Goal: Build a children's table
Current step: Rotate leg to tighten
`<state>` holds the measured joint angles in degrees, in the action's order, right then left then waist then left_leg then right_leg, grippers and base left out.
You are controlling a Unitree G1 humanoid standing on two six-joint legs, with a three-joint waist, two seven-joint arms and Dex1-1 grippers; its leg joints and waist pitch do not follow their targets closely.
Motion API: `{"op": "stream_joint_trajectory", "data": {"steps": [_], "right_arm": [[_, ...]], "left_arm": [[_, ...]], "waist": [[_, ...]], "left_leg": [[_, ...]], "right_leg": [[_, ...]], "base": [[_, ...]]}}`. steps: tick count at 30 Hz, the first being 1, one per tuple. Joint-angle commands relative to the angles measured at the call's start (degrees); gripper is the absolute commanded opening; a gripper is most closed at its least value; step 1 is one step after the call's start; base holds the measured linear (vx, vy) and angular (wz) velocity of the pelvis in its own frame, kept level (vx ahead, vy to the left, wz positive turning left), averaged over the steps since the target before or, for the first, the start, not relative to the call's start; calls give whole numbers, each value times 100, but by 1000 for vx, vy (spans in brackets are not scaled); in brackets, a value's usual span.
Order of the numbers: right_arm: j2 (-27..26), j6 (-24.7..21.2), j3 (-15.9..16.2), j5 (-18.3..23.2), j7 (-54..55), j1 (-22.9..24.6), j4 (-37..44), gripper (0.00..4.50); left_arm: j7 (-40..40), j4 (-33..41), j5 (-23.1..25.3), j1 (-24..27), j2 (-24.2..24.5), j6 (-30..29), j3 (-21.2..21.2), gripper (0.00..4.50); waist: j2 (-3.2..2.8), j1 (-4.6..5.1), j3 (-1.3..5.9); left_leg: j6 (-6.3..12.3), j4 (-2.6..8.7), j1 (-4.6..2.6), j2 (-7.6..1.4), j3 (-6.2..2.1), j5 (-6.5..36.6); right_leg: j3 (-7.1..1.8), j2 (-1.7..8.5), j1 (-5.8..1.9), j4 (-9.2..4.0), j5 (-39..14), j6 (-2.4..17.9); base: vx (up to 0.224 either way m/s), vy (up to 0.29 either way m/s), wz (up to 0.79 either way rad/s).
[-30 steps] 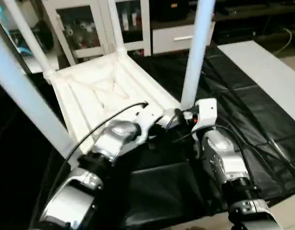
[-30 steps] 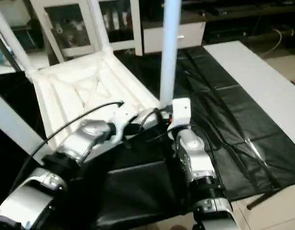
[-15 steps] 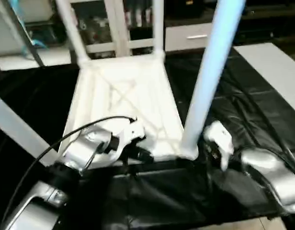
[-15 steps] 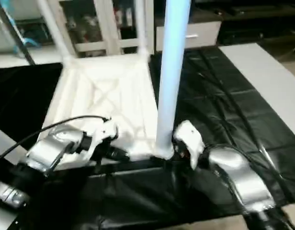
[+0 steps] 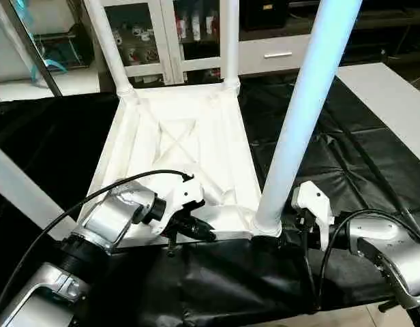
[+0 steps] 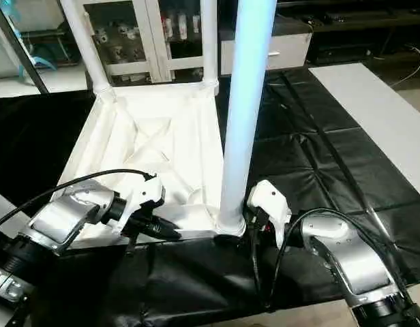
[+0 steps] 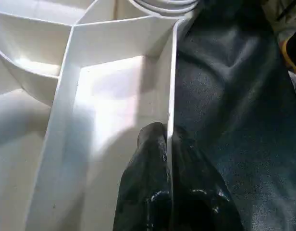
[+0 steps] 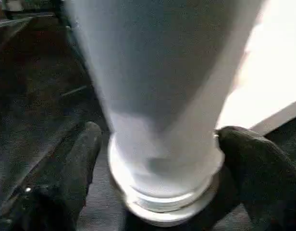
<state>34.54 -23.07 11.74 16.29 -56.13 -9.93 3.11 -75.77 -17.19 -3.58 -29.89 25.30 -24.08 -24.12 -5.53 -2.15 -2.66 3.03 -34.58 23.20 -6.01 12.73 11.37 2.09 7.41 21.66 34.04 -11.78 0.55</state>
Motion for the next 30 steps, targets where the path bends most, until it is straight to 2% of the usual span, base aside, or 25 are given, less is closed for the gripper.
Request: {"op": "stream_joint_trajectory", "data": {"steps": [1,4,10,11,13,15,18,21,24,25,26,27,28,30], "right_arm": [[-16,6,93,-58,-24,-92,-87,381],[-13,1,104,-51,-35,-108,-104,367],[-7,7,174,-72,-165,-140,-152,311],[-5,8,179,-76,-179,-138,-154,311],[22,18,209,-94,-248,-124,-155,289],[27,12,199,-84,-286,-103,-166,285],[-90,2,84,-70,-81,-103,-277,276],[-394,74,-59,-216,452,-243,-584,274],[-924,176,-252,-354,1262,-508,-1041,272],[-1357,250,-363,-436,1866,-728,-1347,272],[-1590,266,-401,-454,2145,-857,-1513,272],[-1808,316,-423,-488,2412,-984,-1679,272],[-1885,337,-431,-498,2505,-1033,-1745,272],[-2364,408,-538,-614,3268,-1358,-2244,272]], "left_arm": [[-299,167,-170,-5,19,-94,-93,0],[-302,172,-168,-1,26,-102,-89,0],[-274,200,-162,3,44,-140,-94,0],[-270,201,-161,3,46,-141,-97,0],[-265,204,-159,3,48,-150,-101,0],[-270,200,-152,15,65,-159,-108,0],[-212,172,-129,29,66,-178,-95,0],[126,-32,-27,-5,-68,-81,-9,0],[1013,-540,148,-163,-467,159,234,0],[1646,-905,206,-299,-779,274,420,0],[1893,-1057,205,-363,-928,295,491,0],[2171,-1202,218,-428,-1075,331,560,0],[2278,-1258,224,-455,-1133,345,584,0],[2996,-1610,256,-639,-1478,355,756,0]], "waist": [[107,15,361],[102,5,356],[104,17,348],[139,22,354],[115,13,359],[118,12,366],[117,9,368],[106,26,367],[121,121,332],[122,133,329],[138,205,328],[132,224,330],[154,254,336],[162,277,348]], "left_leg": [[57,550,-237,-681,-374,1422],[153,543,-235,-689,-371,1374],[57,555,-248,-691,-376,1592],[56,556,-249,-694,-374,1558],[68,551,-250,-692,-376,1500],[126,536,-245,-686,-371,1371],[181,527,-240,-688,-370,1313],[137,527,-241,-679,-365,1396],[-181,562,-214,-648,-399,1981],[-266,571,-232,-652,-410,2130],[-525,567,-264,-628,-426,2455],[-572,572,-259,-631,-444,2530],[-596,581,-231,-633,-466,2555],[-541,579,-252,-622,-432,2452]], "right_leg": [[-162,270,-111,-300,-307,1333],[-156,265,-117,-298,-323,1363],[-161,266,-113,-319,-626,1339],[-159,258,-113,-315,-581,1339],[-158,261,-114,-302,-522,1344],[-156,259,-119,-291,-352,1364],[-154,264,-126,-285,-311,1388],[-156,264,-102,-293,-423,1402],[-144,264,-92,-343,-1157,1299],[-144,270,-83,-369,-1347,1250],[-149,264,-23,-395,-1709,1167],[-150,275,-25,-406,-1788,1124],[-146,282,-44,-409,-1834,1034],[-155,254,4,-429,-1596,987]], "base": [[0,0,0],[0,0,0],[0,0,0],[0,0,0],[0,0,0],[0,0,0],[0,0,0],[0,0,0],[0,0,0],[-51,11,-3],[-51,11,-3],[-52,14,-5],[0,0,0],[0,0,0]]}}
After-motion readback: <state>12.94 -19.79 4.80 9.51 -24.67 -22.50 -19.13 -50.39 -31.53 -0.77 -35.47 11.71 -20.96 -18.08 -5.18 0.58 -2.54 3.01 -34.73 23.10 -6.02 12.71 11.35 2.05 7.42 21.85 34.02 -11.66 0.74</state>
